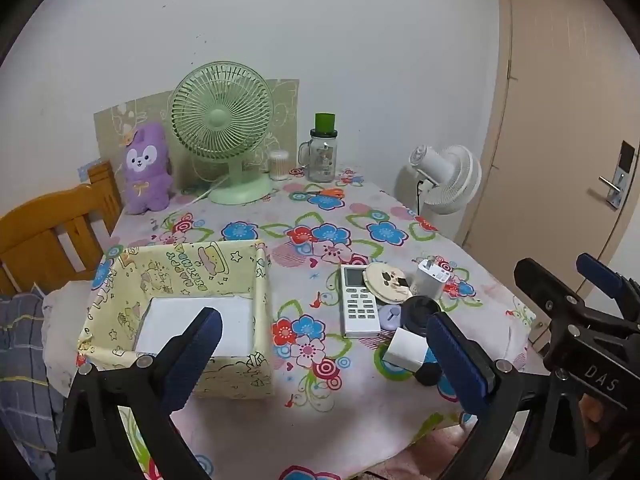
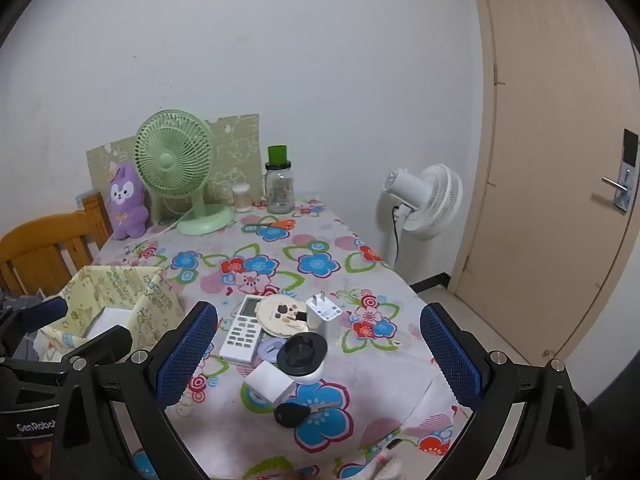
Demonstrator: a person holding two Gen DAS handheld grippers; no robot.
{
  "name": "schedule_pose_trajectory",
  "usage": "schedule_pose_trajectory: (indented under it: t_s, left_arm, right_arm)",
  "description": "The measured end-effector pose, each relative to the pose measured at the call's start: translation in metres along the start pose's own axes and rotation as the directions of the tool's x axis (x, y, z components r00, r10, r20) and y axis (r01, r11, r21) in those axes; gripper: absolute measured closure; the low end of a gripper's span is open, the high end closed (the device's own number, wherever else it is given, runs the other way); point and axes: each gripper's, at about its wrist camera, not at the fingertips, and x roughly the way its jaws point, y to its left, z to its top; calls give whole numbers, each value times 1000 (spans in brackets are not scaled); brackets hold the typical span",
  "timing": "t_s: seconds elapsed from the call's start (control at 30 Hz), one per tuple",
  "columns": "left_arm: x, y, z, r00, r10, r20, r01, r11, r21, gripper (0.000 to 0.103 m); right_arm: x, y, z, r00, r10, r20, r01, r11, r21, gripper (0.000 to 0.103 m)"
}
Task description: Organize rigid objects
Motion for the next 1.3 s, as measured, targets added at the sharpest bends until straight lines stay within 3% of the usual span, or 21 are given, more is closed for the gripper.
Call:
schedule_pose_trajectory:
  t_s: [0.03,0.27,1.3]
  left_arm:
    - [1,-1,1,1000,3,-23,-2,1000,22,0]
    - [-1,-5,4,1000,-19,-9,19,1000,11,0]
    - [-11,-2,2,999,10,36,-10,1000,15,0]
  right_arm:
    - [0,1,0,1000,5,0,-5,1000,4,1]
    - [1,4,0,1000,10,-15,-10,1000,14,1]
    - [-1,5,1,1000,6,-21,-6,1000,14,1]
